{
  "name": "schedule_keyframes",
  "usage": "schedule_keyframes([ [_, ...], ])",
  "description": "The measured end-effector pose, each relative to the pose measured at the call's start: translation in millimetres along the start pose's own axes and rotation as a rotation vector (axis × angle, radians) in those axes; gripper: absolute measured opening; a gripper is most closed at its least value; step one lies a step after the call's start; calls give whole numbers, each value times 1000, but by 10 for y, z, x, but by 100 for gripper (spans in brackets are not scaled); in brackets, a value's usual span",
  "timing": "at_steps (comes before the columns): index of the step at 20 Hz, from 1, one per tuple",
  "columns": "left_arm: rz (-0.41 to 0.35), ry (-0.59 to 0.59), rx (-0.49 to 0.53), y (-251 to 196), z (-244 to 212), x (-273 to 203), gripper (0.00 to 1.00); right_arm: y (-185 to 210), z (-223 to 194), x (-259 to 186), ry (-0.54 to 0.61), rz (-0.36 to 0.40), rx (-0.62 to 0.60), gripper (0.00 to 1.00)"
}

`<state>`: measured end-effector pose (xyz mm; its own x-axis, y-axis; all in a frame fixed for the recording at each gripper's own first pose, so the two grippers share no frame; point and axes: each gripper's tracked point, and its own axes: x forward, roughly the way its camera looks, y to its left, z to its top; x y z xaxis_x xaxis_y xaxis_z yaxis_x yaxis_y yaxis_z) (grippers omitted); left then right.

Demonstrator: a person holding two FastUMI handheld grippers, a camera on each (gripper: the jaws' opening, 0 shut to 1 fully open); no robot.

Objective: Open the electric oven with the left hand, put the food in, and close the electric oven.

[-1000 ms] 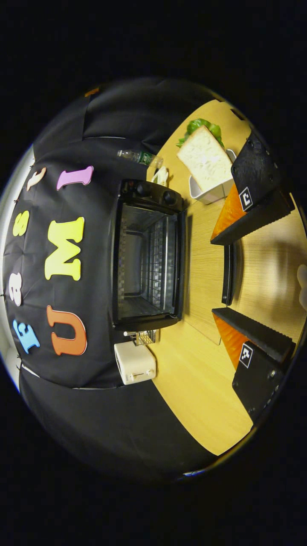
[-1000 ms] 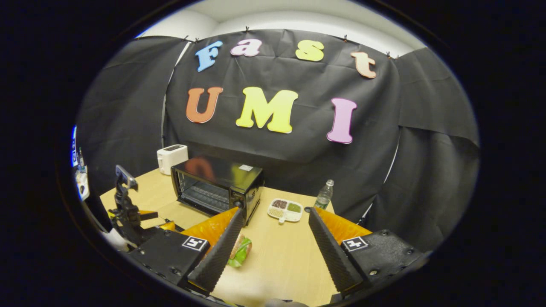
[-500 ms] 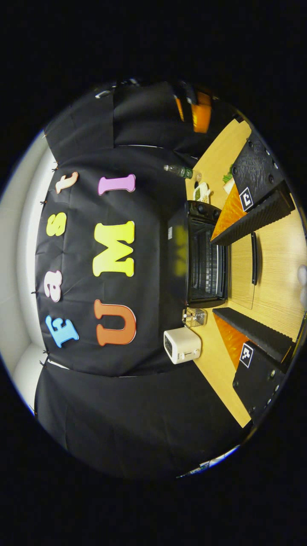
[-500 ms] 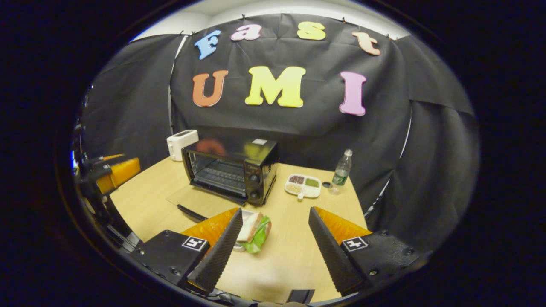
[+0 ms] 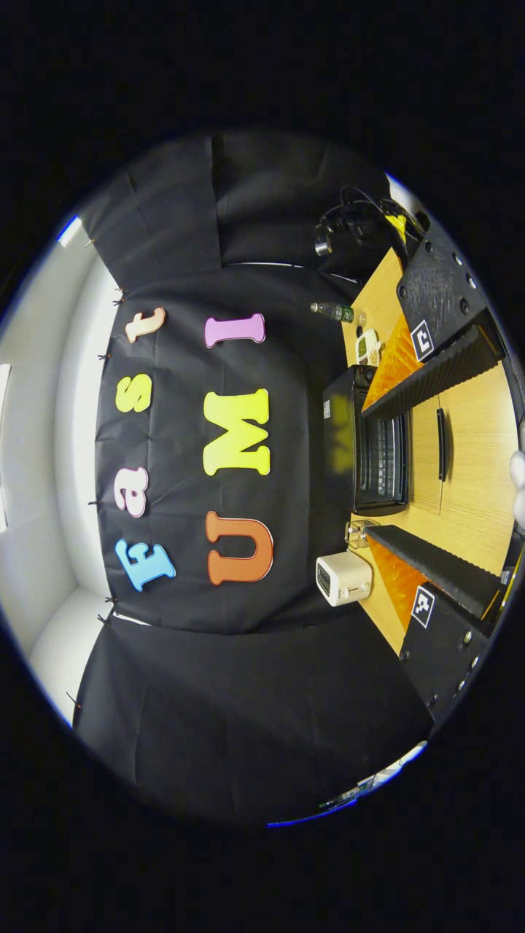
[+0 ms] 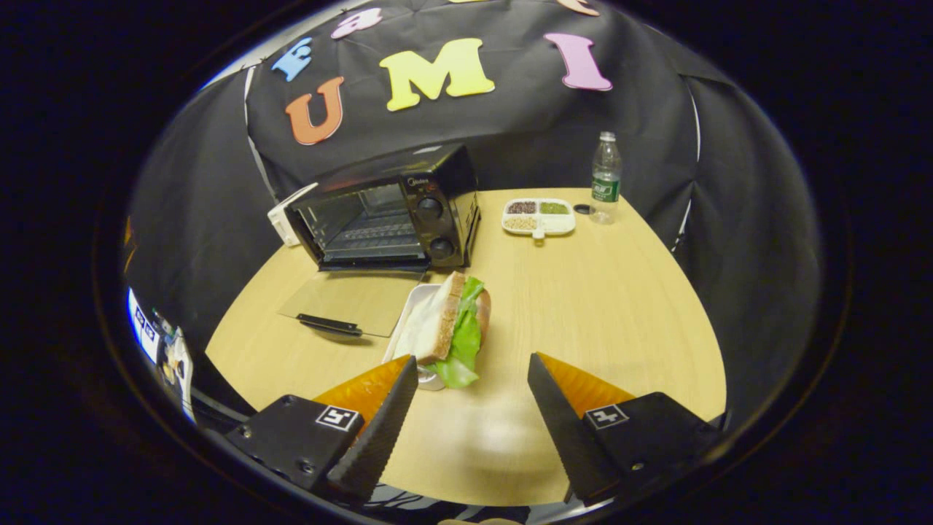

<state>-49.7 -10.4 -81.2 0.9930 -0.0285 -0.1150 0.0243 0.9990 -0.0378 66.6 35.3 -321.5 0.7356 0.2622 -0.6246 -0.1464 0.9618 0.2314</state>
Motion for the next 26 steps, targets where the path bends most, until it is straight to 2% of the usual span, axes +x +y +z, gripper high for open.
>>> schedule_keyframes([
  [5,14,-2,-14,47,50,-75,95,33,120,372,54,44,84,93],
  [6,13,1,-11,39,44,-82,95,58,186,437,55,64,98,98],
  [7,14,0,-9,34,51,-94,95,85,220,497,60,80,111,93],
  [10,15,10,-12,0,34,-56,95,180,226,667,119,138,167,89],
  [11,20,11,-12,8,25,-48,95,214,202,726,144,162,183,95],
  [12,25,12,-15,6,27,-41,95,234,162,767,169,177,212,83],
  [13,27,13,-20,9,23,-31,87,246,141,794,196,183,242,80],
  [14,29,14,-21,1,20,-31,87,253,123,791,204,192,269,78],
  [17,31,21,-25,14,-23,-5,87,286,175,779,205,233,355,55],
  [18,29,27,-27,18,-41,6,95,303,178,774,208,249,369,46],
  [19,27,32,-29,10,-65,13,87,301,173,770,214,251,372,41],
  [22,21,39,-27,23,-92,25,87,330,217,748,198,251,369,36],
  [23,17,38,-24,20,-89,36,87,354,226,725,192,250,374,36],
  [24,15,37,-23,33,-91,38,95,373,247,716,185,245,370,40],
  [25,10,37,-24,33,-97,36,95,389,271,687,178,244,370,36],
  [26,10,38,-26,41,-102,32,95,411,314,664,169,239,372,40],
])
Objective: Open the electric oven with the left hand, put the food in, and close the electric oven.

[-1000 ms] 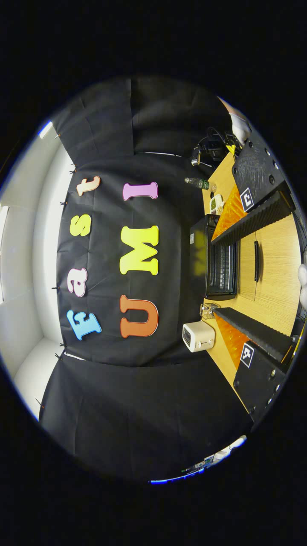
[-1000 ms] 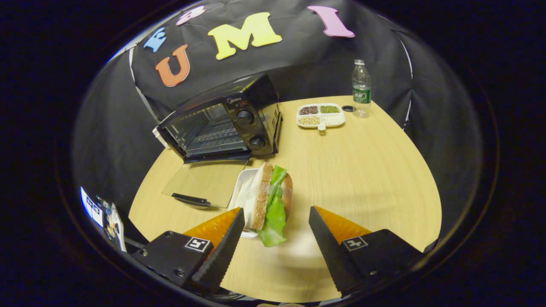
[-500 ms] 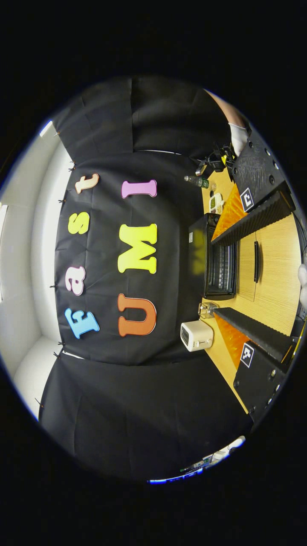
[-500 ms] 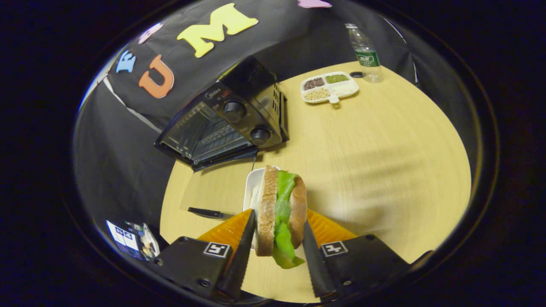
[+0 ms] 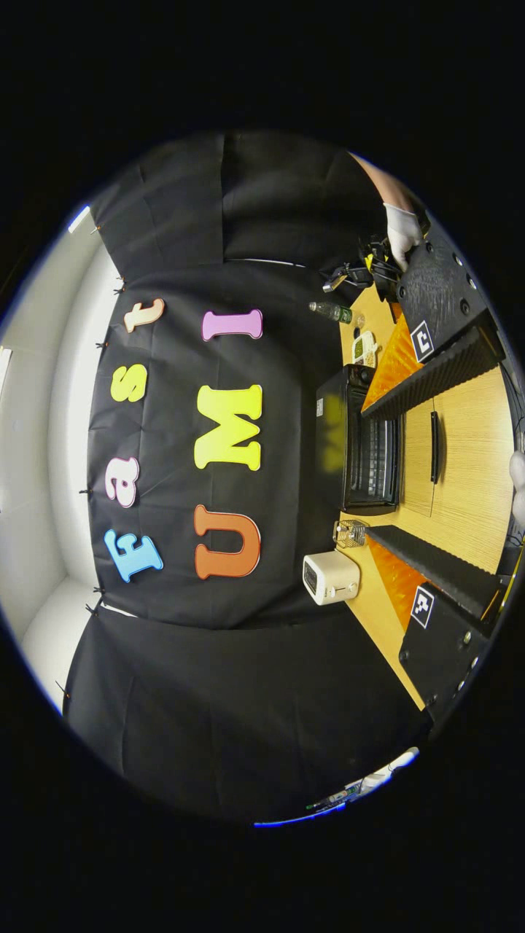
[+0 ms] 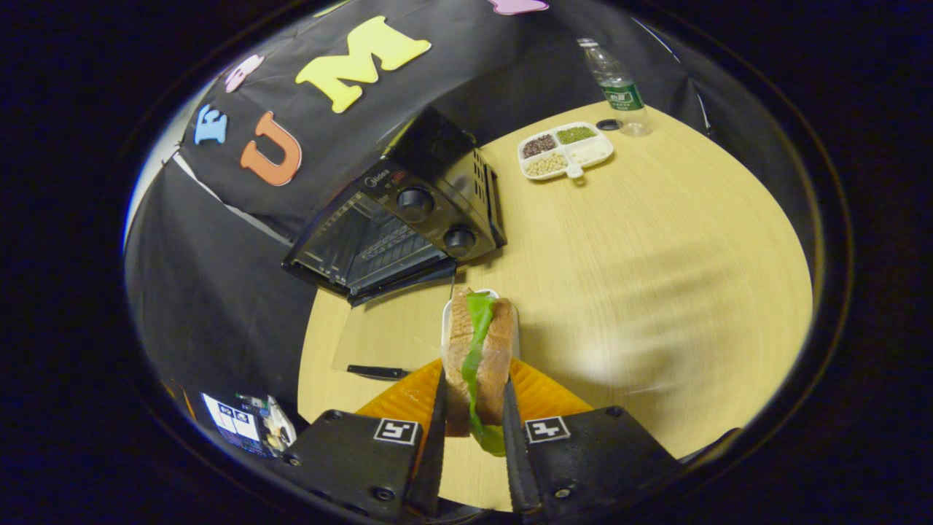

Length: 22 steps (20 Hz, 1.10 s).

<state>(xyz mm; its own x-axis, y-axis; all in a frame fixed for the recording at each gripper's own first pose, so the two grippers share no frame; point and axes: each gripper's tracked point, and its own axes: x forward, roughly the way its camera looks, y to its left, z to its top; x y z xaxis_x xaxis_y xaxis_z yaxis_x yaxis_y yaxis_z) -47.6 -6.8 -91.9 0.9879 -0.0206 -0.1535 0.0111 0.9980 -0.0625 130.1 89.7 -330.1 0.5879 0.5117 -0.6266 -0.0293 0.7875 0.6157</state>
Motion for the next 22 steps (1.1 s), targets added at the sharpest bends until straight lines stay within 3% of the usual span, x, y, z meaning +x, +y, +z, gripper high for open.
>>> schedule_keyframes([
  [3,-7,2,-5,35,-22,-15,95,201,116,-119,-45,22,13,35],
  [4,-10,4,-7,47,-32,-29,87,315,161,-151,-61,41,32,36],
  [6,-8,1,-11,98,-43,-43,87,536,251,-184,-98,74,72,36],
  [7,-4,-2,-13,135,-43,-46,95,657,297,-181,-123,91,94,36],
  [9,4,-3,-16,199,-48,-58,95,888,365,-102,-180,127,114,40],
  [10,9,-1,-15,242,-51,-57,95,973,372,-19,-199,139,125,35],
  [12,17,-1,-12,306,-47,-54,95,1136,389,168,-252,159,183,40],
  [13,19,4,-6,335,-63,-53,95,1223,360,278,-260,172,215,35],
  [22,8,45,18,432,-256,-30,95,1752,499,1240,-381,245,428,35],
])
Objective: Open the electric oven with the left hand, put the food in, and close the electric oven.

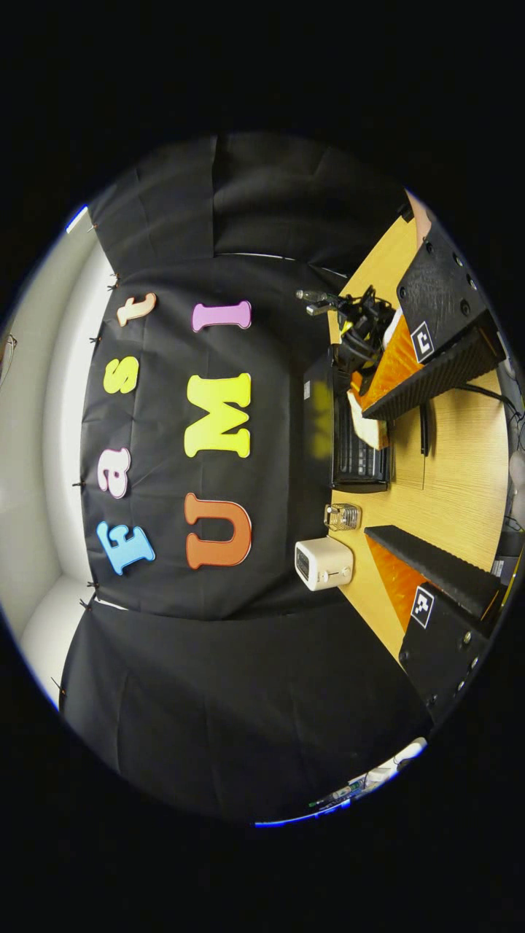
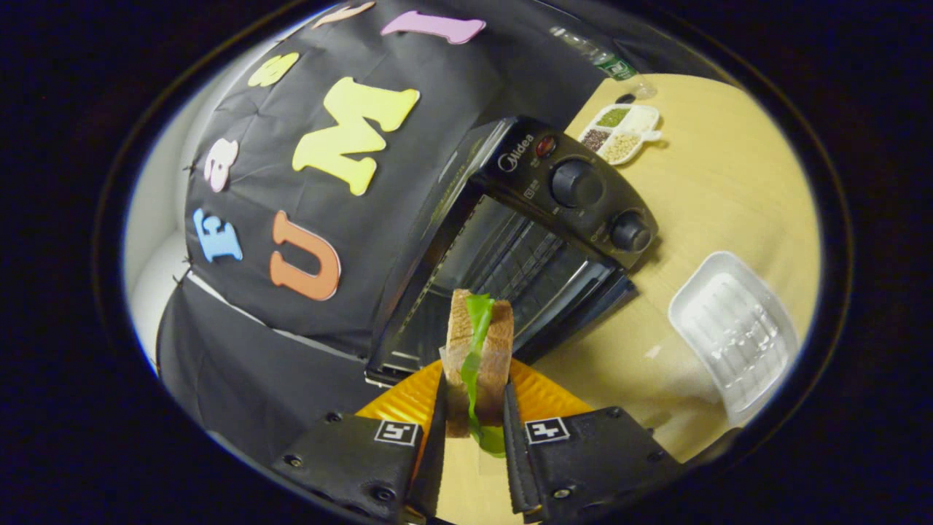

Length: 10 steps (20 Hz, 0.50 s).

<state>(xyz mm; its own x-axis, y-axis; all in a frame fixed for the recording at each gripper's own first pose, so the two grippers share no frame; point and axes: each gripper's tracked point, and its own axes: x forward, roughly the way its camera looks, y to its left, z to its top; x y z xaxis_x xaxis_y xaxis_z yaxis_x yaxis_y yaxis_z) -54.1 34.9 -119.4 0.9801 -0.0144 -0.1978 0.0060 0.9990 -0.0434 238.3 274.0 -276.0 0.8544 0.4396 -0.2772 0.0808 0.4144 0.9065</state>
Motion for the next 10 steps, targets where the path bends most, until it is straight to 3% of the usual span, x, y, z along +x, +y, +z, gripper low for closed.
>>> schedule_keyframes([
  [5,-12,31,-4,38,-157,43,95,85,43,495,-82,20,28,35],
  [6,-12,39,-3,49,-192,50,95,87,70,571,-99,22,38,40],
  [10,-6,66,-16,101,-288,64,95,-24,133,829,-134,-13,20,34],
])
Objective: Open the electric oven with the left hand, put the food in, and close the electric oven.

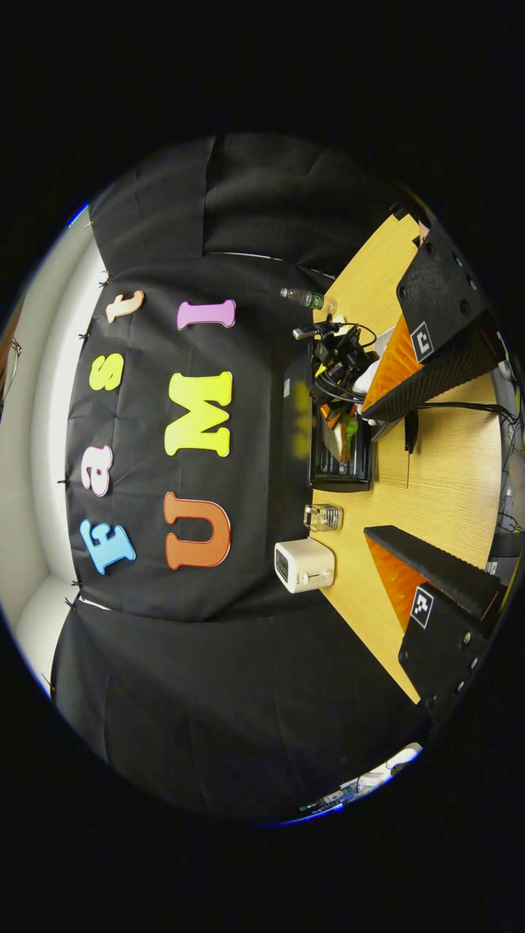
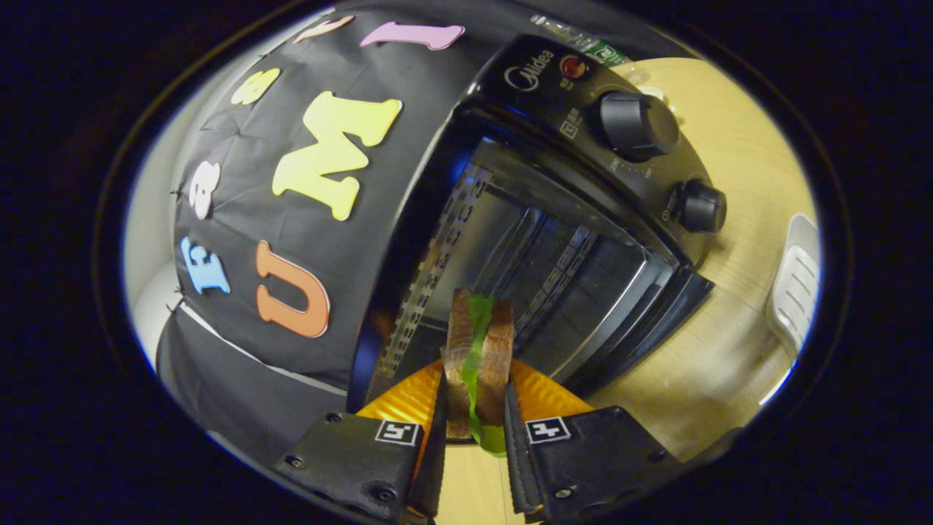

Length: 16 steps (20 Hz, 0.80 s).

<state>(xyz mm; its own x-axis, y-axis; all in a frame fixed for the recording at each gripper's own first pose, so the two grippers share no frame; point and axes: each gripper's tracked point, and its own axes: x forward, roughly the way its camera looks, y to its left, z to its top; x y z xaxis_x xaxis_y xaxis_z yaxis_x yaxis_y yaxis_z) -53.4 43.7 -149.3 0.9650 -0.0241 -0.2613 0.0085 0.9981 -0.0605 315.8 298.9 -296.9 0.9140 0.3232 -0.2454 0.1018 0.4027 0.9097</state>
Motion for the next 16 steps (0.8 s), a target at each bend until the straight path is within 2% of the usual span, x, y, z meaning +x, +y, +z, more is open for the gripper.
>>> schedule_keyframes([
  [2,5,5,1,22,-14,1,95,-59,24,71,-18,-18,-13,35],
  [6,11,11,-6,66,-51,34,95,-83,37,108,-41,-55,-131,36],
  [7,10,14,-14,66,-60,35,95,-120,47,98,-50,-77,-164,38],
  [8,10,16,-22,65,-71,38,95,-136,78,97,-56,-84,-188,47],
  [10,12,10,-23,70,-35,36,95,-161,107,65,-57,-116,-255,49],
  [12,9,0,-16,80,-5,34,95,-234,141,24,-60,-166,-343,71],
  [14,5,-2,-15,65,-1,38,95,-256,162,-18,-54,-168,-378,94],
  [15,5,-4,-15,48,15,45,95,-282,183,-70,-56,-182,-403,94],
  [16,5,-7,-16,51,31,36,95,-304,253,-120,-76,-189,-443,100],
])
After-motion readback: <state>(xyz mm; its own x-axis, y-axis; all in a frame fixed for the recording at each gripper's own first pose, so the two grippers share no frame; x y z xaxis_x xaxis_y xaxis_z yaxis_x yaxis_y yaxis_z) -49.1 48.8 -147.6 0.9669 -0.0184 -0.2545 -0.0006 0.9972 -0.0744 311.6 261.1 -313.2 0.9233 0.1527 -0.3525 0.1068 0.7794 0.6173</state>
